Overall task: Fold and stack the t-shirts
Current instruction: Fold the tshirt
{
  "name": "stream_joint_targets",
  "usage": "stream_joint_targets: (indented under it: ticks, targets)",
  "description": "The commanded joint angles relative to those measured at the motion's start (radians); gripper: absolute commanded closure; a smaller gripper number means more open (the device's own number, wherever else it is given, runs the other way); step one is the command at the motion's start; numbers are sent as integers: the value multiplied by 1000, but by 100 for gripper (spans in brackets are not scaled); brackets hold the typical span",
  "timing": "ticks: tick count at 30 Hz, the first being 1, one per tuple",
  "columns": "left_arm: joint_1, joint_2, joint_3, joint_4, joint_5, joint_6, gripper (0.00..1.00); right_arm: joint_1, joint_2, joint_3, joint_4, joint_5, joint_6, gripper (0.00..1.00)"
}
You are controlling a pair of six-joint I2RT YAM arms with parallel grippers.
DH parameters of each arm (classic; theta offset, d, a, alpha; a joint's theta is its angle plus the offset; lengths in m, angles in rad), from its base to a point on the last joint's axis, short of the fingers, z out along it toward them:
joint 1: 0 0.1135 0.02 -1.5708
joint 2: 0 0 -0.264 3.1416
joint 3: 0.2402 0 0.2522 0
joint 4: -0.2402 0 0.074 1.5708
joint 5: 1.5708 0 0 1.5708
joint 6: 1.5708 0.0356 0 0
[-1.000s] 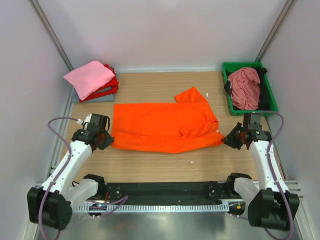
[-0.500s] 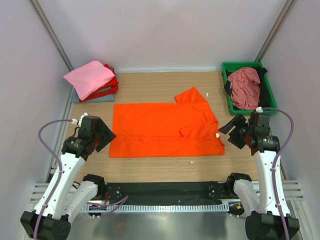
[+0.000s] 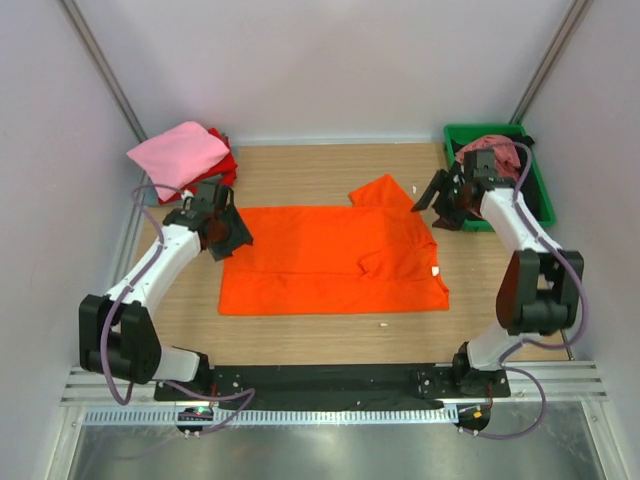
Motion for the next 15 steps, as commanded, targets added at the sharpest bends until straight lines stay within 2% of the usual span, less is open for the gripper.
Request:
stream_joint_targets:
  ticks: [1,6,8,12,15]
  targets:
    - [0,33,165,-49,15,139,42,15,153,238,30,56,-94,26]
    - [1,66,297,-190,-65,275,38,35,459,582,7,126,-131,25]
    - [3,61,309,-217,-102,328,37,87,536,676,2,149,-149,25]
    - [6,17,260,-209,-220,349,36,136,734,948,-48,246,-171,25]
    - [6,-19,185,-148,-257,341,36,158,843,1059,-56,273,-172,25]
